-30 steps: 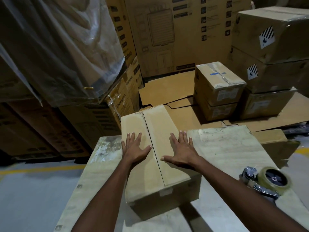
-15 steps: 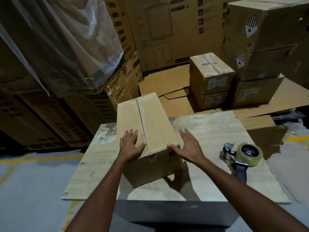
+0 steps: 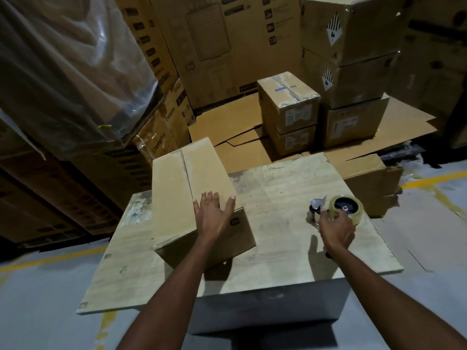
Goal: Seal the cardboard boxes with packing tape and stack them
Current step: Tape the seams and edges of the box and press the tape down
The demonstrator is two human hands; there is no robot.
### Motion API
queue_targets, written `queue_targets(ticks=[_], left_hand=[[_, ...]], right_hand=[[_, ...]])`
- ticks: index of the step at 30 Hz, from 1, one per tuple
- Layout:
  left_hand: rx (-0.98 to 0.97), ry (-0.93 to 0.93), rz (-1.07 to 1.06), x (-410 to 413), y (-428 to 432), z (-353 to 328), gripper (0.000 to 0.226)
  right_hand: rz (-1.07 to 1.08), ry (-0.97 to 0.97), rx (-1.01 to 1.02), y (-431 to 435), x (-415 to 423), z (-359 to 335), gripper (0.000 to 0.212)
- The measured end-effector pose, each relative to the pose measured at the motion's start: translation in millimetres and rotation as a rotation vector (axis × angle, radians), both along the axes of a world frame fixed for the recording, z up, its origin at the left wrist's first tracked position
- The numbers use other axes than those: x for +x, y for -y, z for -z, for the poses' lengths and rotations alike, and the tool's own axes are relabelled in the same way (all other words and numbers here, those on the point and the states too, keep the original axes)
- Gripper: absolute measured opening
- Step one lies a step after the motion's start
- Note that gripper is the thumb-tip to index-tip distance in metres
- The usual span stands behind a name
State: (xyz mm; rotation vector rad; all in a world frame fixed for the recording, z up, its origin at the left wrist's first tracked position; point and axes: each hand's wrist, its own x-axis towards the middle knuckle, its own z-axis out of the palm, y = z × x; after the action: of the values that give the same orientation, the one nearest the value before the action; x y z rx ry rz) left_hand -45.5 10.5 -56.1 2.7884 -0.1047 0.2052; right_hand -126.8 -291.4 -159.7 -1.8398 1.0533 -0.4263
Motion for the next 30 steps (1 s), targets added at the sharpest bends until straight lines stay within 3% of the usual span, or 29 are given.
queue_targets(ticks=[3, 8, 14, 17, 21, 26, 30], left_hand=[[0.043, -0.037, -0.040, -1.6, 20.9, 5.2, 0.099], [0.185, -0.034, -0.100, -2.1, 32.0, 11.2, 0.115], [0.262, -0.034, -0.112, 1.8, 31.7, 12.3, 0.109], [0.282, -0.041, -0.112, 1.1, 31.7, 12.1, 0.110], [0.322, -0.037, -0.072, -5.8, 28.9, 10.8, 0.110], [0.239, -0.036, 0.064, -14.3, 12.5, 11.8, 0.118], [0.155, -0.011, 0.211, -15.1, -5.7, 8.9, 0.117]], right_hand=[[0.085, -0.104, 0.065, 19.3, -8.7, 8.3, 0.049], [0.251, -0.185, 0.430, 37.1, -15.4, 15.3, 0.066], [0.056, -0.048, 1.021, 64.5, -1.1, 97.0, 0.070], [-0.030, 0.098, 1.317, 47.0, -10.1, 52.1, 0.054], [-0.019, 0.279, 1.470, 50.1, -13.0, 38.4, 0.054], [0.014, 0.343, 1.636, 49.2, -17.8, 44.7, 0.055], [-0.075, 0.361, 1.757, 37.5, -24.1, 45.3, 0.056]])
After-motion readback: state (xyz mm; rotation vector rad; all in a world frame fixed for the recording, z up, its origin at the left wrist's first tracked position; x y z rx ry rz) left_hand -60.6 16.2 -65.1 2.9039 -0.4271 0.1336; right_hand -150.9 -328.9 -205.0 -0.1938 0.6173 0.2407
